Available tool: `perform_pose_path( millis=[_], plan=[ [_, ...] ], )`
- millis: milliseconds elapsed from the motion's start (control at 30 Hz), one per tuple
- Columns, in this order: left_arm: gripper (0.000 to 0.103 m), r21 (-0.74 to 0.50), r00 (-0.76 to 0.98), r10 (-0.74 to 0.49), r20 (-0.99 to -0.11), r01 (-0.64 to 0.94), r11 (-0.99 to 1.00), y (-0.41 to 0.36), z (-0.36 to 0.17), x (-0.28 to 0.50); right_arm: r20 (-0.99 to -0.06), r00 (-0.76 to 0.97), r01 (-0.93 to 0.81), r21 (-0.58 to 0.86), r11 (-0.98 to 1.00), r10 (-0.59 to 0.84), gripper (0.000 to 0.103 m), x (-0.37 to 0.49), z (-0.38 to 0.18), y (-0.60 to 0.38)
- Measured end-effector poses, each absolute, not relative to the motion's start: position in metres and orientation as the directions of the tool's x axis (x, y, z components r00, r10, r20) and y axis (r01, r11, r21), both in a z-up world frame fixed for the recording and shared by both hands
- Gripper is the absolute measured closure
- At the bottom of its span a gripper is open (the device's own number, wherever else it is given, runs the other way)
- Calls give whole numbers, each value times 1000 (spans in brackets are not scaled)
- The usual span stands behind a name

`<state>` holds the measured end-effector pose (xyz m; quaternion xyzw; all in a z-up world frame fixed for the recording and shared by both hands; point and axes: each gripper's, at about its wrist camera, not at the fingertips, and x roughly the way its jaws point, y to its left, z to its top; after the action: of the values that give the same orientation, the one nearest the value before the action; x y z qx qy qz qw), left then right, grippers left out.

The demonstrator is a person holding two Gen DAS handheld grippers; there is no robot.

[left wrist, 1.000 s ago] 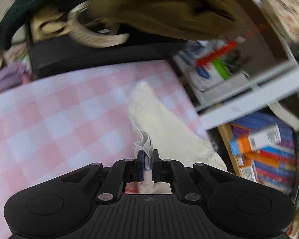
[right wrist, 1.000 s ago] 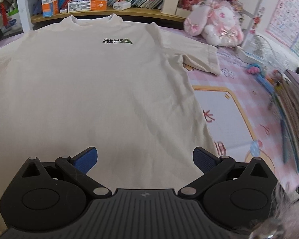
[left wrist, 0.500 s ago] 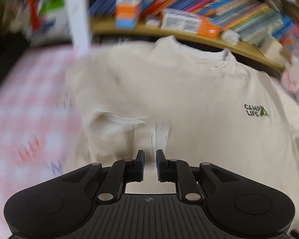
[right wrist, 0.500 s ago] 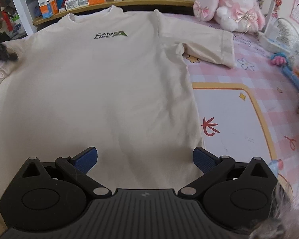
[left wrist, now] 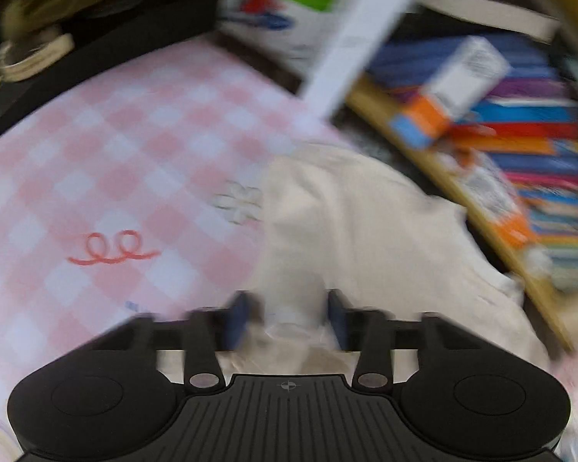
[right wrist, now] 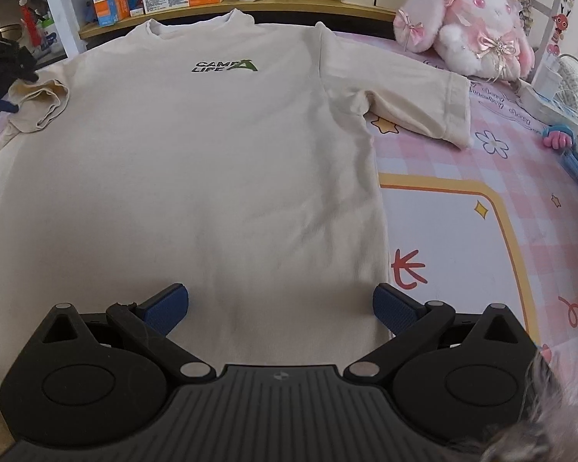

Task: Fold clothes

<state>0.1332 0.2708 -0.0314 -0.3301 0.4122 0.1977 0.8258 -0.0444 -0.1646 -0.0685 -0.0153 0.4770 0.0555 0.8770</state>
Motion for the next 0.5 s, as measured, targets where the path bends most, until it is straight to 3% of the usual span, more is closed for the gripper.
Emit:
perform_pose_path(
  millis=[200,300,467,500],
  plan=[
    [93,-231,639,109,-761,-424,876,222,5,176,-835,544,-112,20,994,78,0,-46,-69,-164],
    [89,-38,614,175,-770,-317,948,176,5,197,-838,541,-107,19,994,74,0,-45,-69,-163],
    [89,-176,662,-31,-749,-155,972,145,-3,220,-838,542,-100,17,995,69,0,-44,-69,-162],
    [84,-203,648,-92,-756,-98,974,136,-8,224,-839,539,-99,18,995,69,0,-44,-69,-162]
  ],
)
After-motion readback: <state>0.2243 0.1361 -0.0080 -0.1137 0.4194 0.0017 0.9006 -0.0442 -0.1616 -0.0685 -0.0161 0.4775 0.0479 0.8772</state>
